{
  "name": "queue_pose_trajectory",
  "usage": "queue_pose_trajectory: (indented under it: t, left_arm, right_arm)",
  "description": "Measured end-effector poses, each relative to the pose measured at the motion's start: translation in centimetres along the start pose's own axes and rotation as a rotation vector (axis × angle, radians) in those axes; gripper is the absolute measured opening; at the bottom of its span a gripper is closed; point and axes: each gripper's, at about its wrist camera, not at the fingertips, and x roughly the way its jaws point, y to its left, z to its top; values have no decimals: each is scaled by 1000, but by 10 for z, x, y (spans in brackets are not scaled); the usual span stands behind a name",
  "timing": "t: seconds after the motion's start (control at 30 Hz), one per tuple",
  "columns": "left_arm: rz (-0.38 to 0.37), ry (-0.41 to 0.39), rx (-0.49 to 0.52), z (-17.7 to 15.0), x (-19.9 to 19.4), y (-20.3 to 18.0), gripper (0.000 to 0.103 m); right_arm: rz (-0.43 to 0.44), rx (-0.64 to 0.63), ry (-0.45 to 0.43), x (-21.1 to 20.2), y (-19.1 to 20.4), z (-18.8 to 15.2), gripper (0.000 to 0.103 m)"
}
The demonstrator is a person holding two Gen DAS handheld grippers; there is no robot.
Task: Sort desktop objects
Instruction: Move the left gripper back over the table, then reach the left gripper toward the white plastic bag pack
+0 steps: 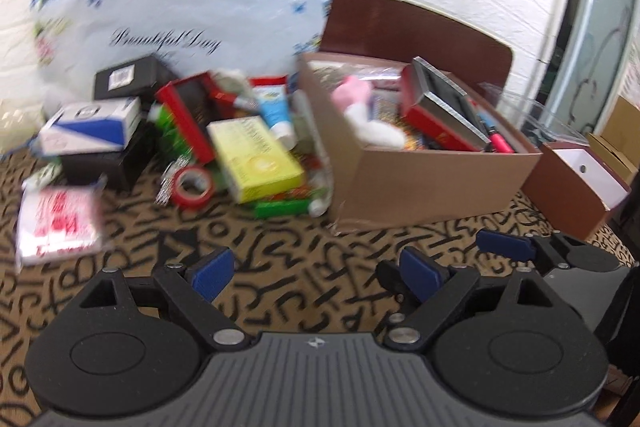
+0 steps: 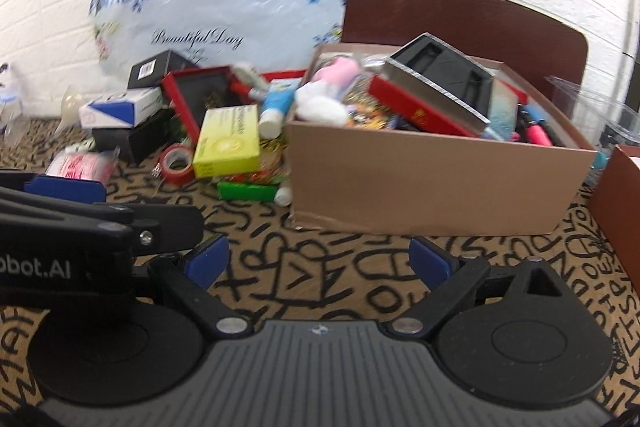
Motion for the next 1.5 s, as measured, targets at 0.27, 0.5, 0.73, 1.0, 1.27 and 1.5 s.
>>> queue_pose_trajectory:
  t: [0.27,0.5,0.73,1.0,1.27,1.5]
  left_arm:
    - [22,34,-74,-14,0,22,93]
    - [38,52,-133,-27,-3,44,93]
    - [95,45,-187,-33,-9,78,93]
    - [211,-5,-295,-26,-17,142,93]
    - [258,-11,-389,-15,-9,210,92]
    - [252,7,-411,-5,14,244,91]
  right_arm:
    - [22,-42,42,7,17,-4,94]
    - [53,-81,61,14,33,-8,94]
    - [120,-132,68,22,57,-7,94]
    - [268,-209,52,36,97,2,94]
    - [411,-281,51,68,143,15,93]
    - [495,-335,31,102,175,27,84]
